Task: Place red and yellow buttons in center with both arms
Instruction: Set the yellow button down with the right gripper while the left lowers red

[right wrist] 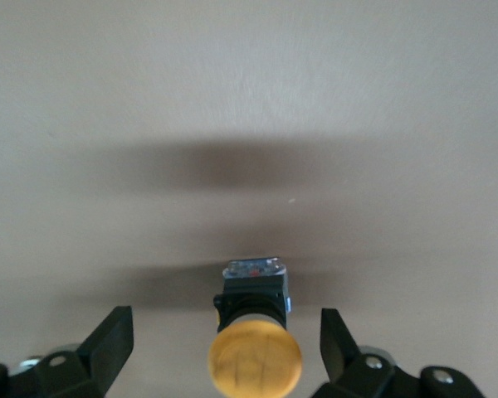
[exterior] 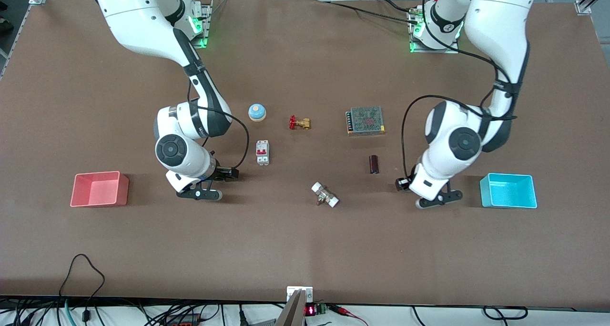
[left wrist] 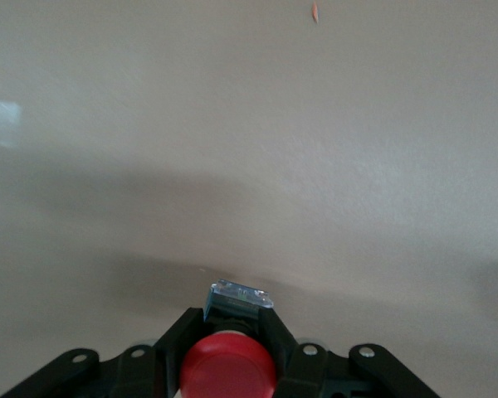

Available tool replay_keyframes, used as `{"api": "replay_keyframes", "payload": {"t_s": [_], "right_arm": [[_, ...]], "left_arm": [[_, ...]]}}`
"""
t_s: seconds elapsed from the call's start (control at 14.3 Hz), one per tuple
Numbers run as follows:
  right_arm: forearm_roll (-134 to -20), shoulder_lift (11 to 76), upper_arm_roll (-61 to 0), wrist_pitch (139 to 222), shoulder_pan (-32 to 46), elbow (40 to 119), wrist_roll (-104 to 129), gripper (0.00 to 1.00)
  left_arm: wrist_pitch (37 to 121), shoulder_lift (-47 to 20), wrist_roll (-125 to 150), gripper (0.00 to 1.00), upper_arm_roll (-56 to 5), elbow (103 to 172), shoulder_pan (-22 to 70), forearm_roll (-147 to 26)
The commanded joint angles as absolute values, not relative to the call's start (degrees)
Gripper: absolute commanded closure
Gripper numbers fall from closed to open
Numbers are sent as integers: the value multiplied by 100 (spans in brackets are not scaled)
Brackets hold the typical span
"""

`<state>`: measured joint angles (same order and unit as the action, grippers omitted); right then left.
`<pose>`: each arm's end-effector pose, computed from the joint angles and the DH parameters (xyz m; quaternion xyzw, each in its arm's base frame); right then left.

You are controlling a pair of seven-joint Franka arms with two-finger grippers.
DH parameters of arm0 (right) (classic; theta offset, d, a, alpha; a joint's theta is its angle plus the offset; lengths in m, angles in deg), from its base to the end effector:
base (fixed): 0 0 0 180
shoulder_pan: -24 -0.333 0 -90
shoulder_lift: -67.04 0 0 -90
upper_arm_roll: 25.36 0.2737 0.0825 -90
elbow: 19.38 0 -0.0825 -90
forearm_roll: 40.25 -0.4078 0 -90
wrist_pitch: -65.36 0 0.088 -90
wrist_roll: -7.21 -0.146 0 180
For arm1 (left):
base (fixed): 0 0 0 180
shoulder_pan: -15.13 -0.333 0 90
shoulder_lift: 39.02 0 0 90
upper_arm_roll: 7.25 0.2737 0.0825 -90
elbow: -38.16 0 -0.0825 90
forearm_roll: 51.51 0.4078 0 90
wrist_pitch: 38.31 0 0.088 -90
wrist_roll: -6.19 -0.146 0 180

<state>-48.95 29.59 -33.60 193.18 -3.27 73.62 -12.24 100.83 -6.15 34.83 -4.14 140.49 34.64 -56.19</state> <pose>0.6368 0.2338 0.1522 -0.9990 0.0376 0.0225 0.0082 0.6341 -0.1894 0.1478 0.9906 0.1314 0.0273 0.0256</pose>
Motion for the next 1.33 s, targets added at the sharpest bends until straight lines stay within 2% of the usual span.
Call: {"api": "replay_keyframes", "payload": {"t_s": [0.0, 0.42, 0.7, 0.77, 0.84, 0.91, 1.12, 1.26], "right_arm": [[-4904, 3538, -3528, 19026, -307, 7423, -1222, 0], [-4922, 4330, -4092, 17815, -307, 6949, -1186, 0], [-4895, 4454, -4294, 17163, -298, 6597, -1125, 0], [-4904, 4559, -4329, 17049, -290, 6588, -1125, 0], [-4895, 4629, -4408, 16987, -290, 6588, -1064, 0], [-4895, 4708, -4443, 16934, -290, 6588, -985, 0], [-4922, 4954, -4479, 16644, 7, 6579, -800, 0], [-4869, 5235, -3963, 16268, 866, 6561, -564, 0]], "left_arm": [[10355, -738, 3712, 99, -303, 14336, 3579, -5494], [10390, -554, 3994, 99, -303, 14292, 3632, -5063], [10390, -519, 4002, 97, -285, 14248, 3614, -5063], [10381, -510, 4011, 83, -285, 14205, 3605, -5072], [10381, -510, 4055, 39, -285, 14178, 3588, -5072], [10381, -510, 4073, 0, -285, 14178, 3579, -5072], [10381, -518, 4082, 0, -276, 14152, 3544, -5072], [10276, -580, 4047, 0, -268, 13994, 3439, -5072]]}}
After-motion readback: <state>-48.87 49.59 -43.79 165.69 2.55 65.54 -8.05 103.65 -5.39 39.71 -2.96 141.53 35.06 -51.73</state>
